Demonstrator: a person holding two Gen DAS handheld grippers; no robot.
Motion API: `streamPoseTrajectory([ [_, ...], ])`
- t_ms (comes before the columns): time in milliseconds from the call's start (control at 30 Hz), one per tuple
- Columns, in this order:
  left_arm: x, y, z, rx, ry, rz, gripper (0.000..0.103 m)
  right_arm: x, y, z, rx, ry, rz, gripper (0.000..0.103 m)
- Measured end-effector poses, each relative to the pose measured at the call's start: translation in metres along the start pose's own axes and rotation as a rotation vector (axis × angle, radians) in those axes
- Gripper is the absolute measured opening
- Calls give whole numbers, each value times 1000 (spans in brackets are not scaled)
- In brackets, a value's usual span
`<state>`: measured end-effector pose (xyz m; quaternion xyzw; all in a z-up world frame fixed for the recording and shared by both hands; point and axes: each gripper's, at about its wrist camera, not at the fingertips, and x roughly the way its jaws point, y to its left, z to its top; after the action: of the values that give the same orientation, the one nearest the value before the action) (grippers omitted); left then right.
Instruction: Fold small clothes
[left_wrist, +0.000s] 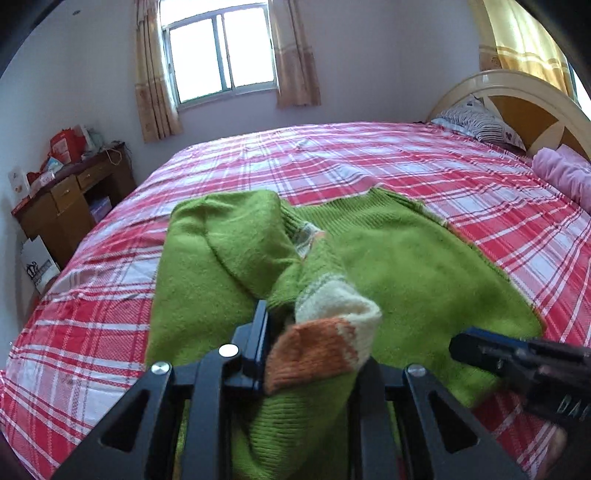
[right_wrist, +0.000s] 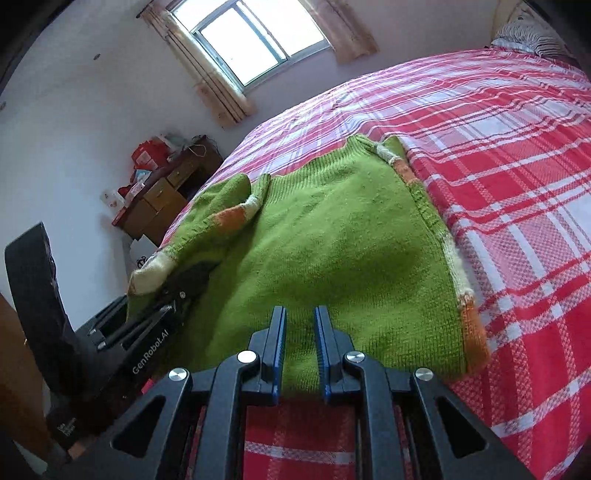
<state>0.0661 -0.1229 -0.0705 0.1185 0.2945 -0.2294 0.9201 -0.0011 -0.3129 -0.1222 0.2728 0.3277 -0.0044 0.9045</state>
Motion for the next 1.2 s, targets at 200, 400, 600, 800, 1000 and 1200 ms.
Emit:
streamPoseTrajectory([
  [200,-1,9,-3,-59,-8,-46,20,12,8,53,38,41,156,46],
  [400,1,1,-3,-52,-14,-38,20,74,27,105,47,186,231,73],
  [600,-1,5,-4,-75,-15,-63,20,139,64,122,-86,304,178,71],
  [800,-1,7,-3,-95,-11,-80,20,158,105,120,-350,291,69,15],
  [1000,-13,6,3,-119,-39,-96,20,128,105,129,-398,199,109,12],
  [1200,-29,-31,28,-69,-87,-149,20,95,78,158,-357,145,126,12],
])
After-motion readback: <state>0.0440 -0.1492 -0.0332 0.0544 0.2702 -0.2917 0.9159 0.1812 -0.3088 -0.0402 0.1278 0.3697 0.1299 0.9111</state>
